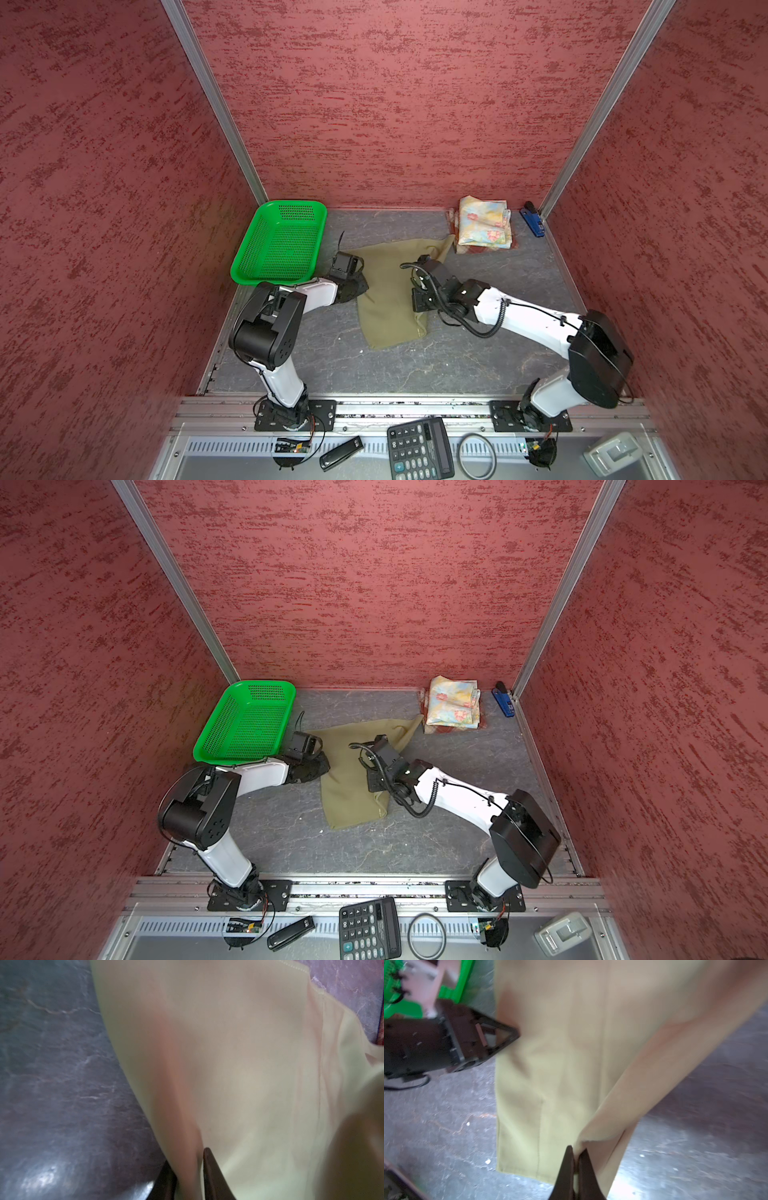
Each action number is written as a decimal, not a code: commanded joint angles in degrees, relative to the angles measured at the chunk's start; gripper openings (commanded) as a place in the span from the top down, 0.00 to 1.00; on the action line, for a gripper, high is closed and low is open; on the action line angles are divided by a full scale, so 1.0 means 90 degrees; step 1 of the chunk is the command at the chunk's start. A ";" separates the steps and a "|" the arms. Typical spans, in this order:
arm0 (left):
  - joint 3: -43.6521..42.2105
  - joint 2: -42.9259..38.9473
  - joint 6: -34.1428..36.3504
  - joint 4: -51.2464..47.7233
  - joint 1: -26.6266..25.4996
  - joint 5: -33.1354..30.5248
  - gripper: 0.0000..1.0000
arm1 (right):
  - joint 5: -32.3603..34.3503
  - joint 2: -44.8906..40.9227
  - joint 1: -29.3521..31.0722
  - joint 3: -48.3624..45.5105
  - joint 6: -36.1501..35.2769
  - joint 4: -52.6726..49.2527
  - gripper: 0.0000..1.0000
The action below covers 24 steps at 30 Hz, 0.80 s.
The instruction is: Fold and stack the skirts
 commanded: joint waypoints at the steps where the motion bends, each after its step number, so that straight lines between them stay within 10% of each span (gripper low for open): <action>1: -0.0427 0.0587 -0.0032 -0.0823 -0.0015 0.0256 0.76 | 0.0183 0.0247 0.0400 0.0501 0.0026 -0.0199 1.00; 17: -0.0573 0.0541 -0.0066 -0.0592 -0.0015 0.0507 0.76 | -0.0663 0.0806 0.1163 0.0717 0.0347 0.0662 1.00; 21: -0.0513 0.0157 -0.0022 -0.0818 0.0036 0.0549 0.65 | -0.0848 0.0816 0.1163 0.0713 0.0286 0.0647 0.73; 24: -0.0449 -0.0193 0.0000 -0.1048 0.0089 0.0570 0.54 | -0.0917 0.0748 0.1139 0.0665 0.0266 0.0627 0.34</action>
